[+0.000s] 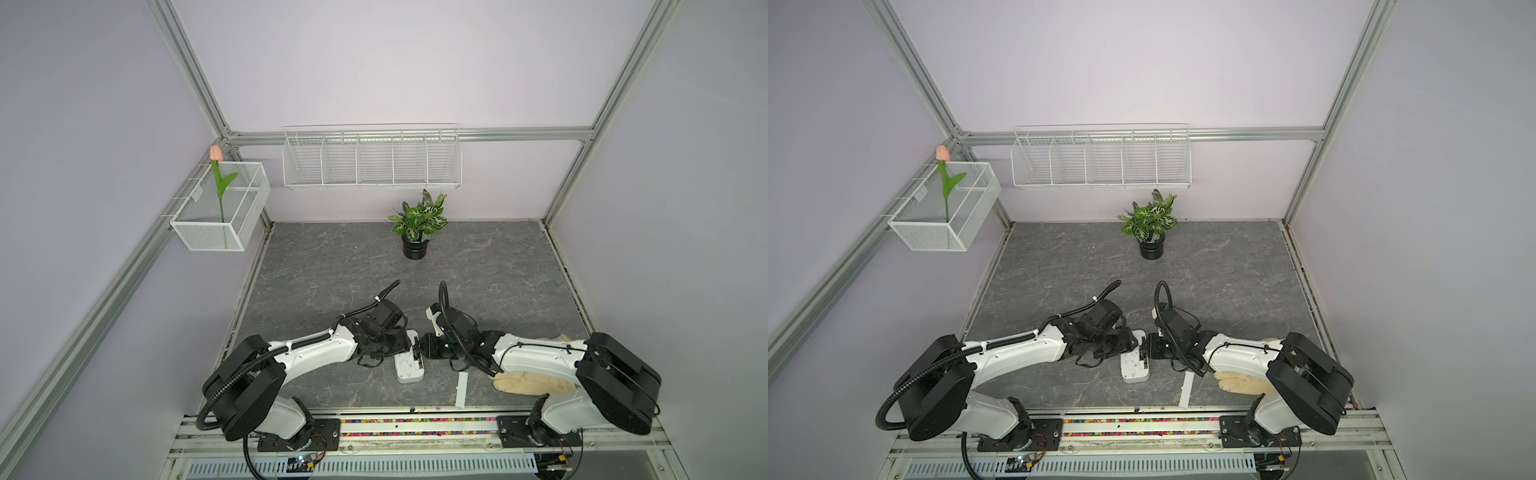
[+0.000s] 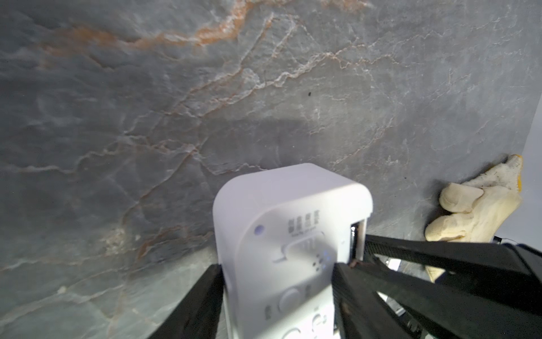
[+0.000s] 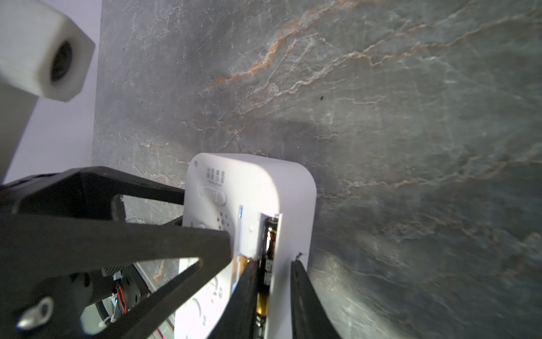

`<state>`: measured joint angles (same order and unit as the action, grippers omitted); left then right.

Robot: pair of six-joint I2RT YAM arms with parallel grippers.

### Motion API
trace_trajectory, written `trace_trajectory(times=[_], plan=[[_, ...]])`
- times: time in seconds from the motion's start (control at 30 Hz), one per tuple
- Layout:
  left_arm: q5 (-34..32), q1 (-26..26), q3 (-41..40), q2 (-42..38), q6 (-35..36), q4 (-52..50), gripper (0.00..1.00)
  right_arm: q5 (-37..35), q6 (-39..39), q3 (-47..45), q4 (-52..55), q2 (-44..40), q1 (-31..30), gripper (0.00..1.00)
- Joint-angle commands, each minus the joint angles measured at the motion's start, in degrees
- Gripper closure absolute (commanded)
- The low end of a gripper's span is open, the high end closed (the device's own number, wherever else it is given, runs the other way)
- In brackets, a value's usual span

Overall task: Insert the battery into the alarm
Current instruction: Adjust the battery in the alarm, then pick up the cover from the center of the board.

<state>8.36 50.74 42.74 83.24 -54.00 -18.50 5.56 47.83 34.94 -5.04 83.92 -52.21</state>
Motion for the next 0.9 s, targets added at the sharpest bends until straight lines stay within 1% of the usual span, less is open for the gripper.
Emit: trace_trajectory(times=[0.0, 0.1, 0.17, 0.27, 0.3, 0.37, 0.43, 0.57, 0.7, 0.77, 0.87], plan=[[-1.1, 0.6, -1.5, 0.7, -0.7, -0.7, 0.4, -0.1, -1.5, -0.9, 14.3, 4.3, -2.2, 0.75], [-2.2, 0.6, -1.0, 0.4, -0.2, -1.5, 0.4, -2.9, -1.5, 2.2, 16.7, 1.3, -2.2, 0.69], [-2.7, 0.6, -0.7, 0.4, 0.2, -1.8, 0.4, -5.3, -1.5, 4.5, 18.5, -1.1, -1.8, 0.68], [-3.5, 0.5, 0.3, 0.0, 0.6, -2.3, 0.39, -8.1, -1.7, 8.5, 21.6, -4.9, -1.1, 0.6], [-3.8, 0.2, 0.7, -0.2, 0.9, -2.4, 0.39, -8.8, -2.1, 9.9, 22.9, -6.3, -1.0, 0.59], [-4.7, -0.2, 2.0, -0.5, 1.7, -3.5, 0.39, -10.4, -2.9, 12.0, 26.4, -8.5, -0.8, 0.54], [-5.6, -1.2, 3.7, -1.0, 2.9, -5.2, 0.38, -11.8, -3.3, 13.5, 30.7, -10.9, -0.7, 0.54], [-7.6, -2.8, 7.3, -2.9, 6.5, -9.3, 0.36, -13.1, -1.6, 13.6, 40.0, -15.2, -0.2, 0.51], [-10.4, -2.8, 11.1, -5.8, 9.9, -14.6, 0.35, -13.2, 3.1, 11.9, 50.5, -18.7, -0.1, 0.5], [-9.4, -2.8, 11.3, -7.8, 10.5, -14.7, 0.35, -13.1, 5.7, 10.1, 54.1, -20.9, -0.5, 0.5], [-4.6, -1.6, 10.0, -10.3, 11.8, -11.0, 0.35, -13.0, 8.9, 5.6, 55.2, -25.8, -1.4, 0.5]])
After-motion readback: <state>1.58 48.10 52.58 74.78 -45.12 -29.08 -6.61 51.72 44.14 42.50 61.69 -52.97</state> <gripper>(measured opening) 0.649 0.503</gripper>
